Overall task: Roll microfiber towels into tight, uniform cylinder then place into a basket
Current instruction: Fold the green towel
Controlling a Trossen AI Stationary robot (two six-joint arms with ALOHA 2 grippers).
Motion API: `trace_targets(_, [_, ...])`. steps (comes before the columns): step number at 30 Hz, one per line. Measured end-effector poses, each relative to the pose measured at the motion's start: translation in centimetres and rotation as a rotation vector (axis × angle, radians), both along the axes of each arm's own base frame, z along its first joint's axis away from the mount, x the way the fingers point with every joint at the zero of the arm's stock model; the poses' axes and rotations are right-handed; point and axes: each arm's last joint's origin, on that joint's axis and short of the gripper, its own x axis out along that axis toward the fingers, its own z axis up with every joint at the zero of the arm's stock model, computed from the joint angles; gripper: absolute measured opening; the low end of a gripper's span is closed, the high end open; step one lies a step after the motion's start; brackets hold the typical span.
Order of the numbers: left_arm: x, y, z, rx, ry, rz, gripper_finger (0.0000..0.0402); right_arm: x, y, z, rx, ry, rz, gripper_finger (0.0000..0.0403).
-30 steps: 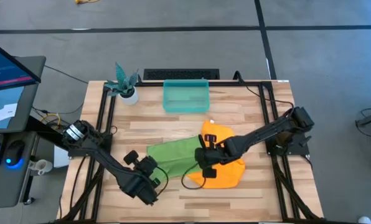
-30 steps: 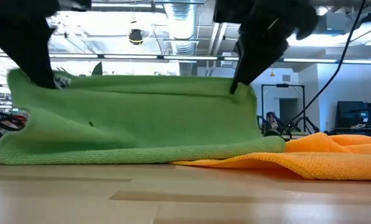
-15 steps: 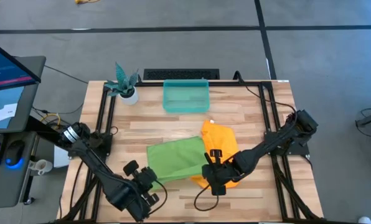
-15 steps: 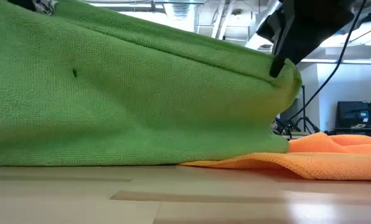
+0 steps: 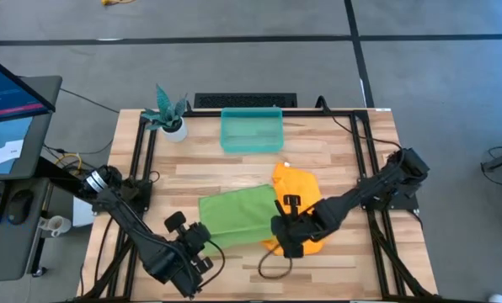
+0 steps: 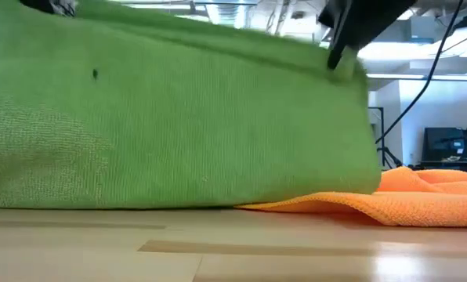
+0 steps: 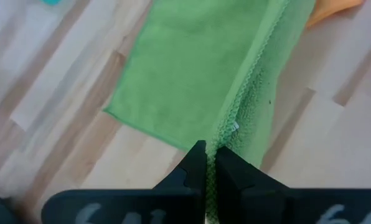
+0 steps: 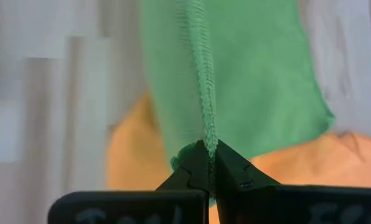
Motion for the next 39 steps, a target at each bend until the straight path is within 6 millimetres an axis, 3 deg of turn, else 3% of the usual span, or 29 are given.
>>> trace_targets(6, [0.4,1.5,-1.8,0.043,0.024,0.071,0.0002,0.9,-2.6,-1.5,-0.005,0.016,-0.08,0.0022])
trace_targets(12, [1.4,3.1,-3.9,0.038,0.076,0.096,0.0002,0.8,-2.6,-1.9,0.019,0.01,-0.128,0.0022])
trace_targets(19, [1.9,4.3,-4.2,0.075,0.132,0.067,0.0002,0.9,-2.5,-1.8,-0.021,-0.028,-0.154,0.0022])
trace_targets(27, [2.7,5.7,-4.2,0.077,0.185,0.058,0.0002,1.5,-3.7,-1.8,-0.027,-0.045,-0.197,0.0022])
trace_targets(33, [2.9,6.8,-4.1,0.104,0.218,0.084,0.0002,1.6,-4.9,-3.1,-0.028,-0.051,-0.229,0.0022])
trace_targets(39, [2.9,8.0,-6.1,0.079,0.265,0.112,0.0002,1.8,-5.5,-3.6,-0.023,-0.064,-0.247,0.0022])
